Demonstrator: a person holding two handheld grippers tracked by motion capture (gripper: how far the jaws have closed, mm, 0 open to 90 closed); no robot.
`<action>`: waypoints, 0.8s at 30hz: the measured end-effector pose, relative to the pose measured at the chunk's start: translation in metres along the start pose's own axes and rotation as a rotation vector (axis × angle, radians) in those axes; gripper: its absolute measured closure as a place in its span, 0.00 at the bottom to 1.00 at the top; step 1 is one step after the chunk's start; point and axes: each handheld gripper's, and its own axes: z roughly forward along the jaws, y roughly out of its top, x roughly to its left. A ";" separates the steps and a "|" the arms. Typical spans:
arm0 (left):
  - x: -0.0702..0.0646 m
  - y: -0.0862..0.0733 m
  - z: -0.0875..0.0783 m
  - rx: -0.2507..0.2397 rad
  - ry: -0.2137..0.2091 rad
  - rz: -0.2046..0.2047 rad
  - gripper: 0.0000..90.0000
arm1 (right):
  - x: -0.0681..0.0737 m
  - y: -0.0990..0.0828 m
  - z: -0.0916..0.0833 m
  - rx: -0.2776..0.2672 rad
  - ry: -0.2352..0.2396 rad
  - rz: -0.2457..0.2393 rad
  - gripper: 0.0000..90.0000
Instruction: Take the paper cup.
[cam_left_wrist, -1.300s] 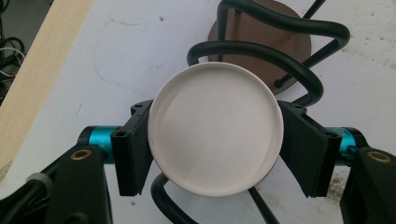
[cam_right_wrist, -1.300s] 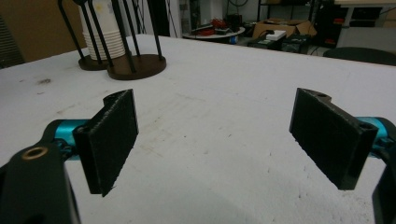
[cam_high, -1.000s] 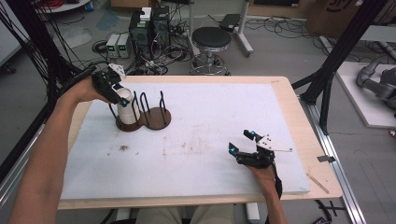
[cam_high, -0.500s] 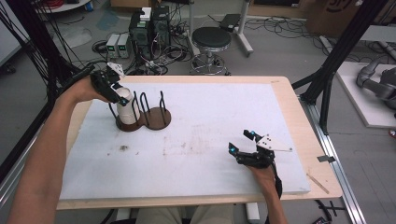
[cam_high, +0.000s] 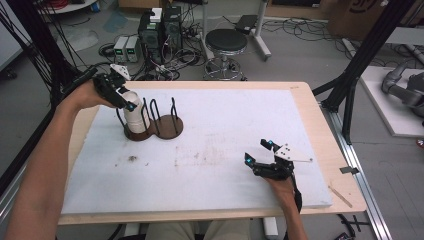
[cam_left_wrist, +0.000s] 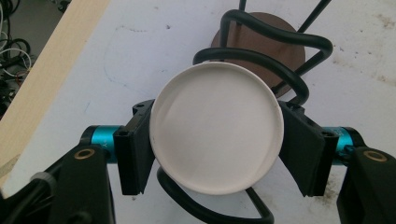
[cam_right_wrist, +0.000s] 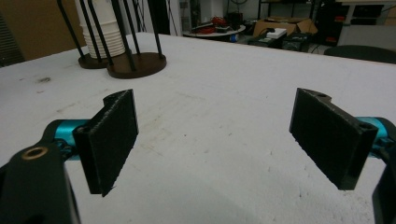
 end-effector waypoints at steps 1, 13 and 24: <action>0.000 0.000 0.000 -0.002 0.001 -0.002 0.37 | 0.000 0.000 0.000 0.000 0.000 0.000 0.17; -0.004 0.000 -0.012 -0.022 0.022 -0.012 0.37 | 0.000 0.000 0.000 -0.002 -0.002 -0.006 0.17; -0.008 0.010 -0.025 -0.033 0.037 -0.008 0.37 | 0.000 0.000 0.000 0.002 -0.003 -0.004 0.17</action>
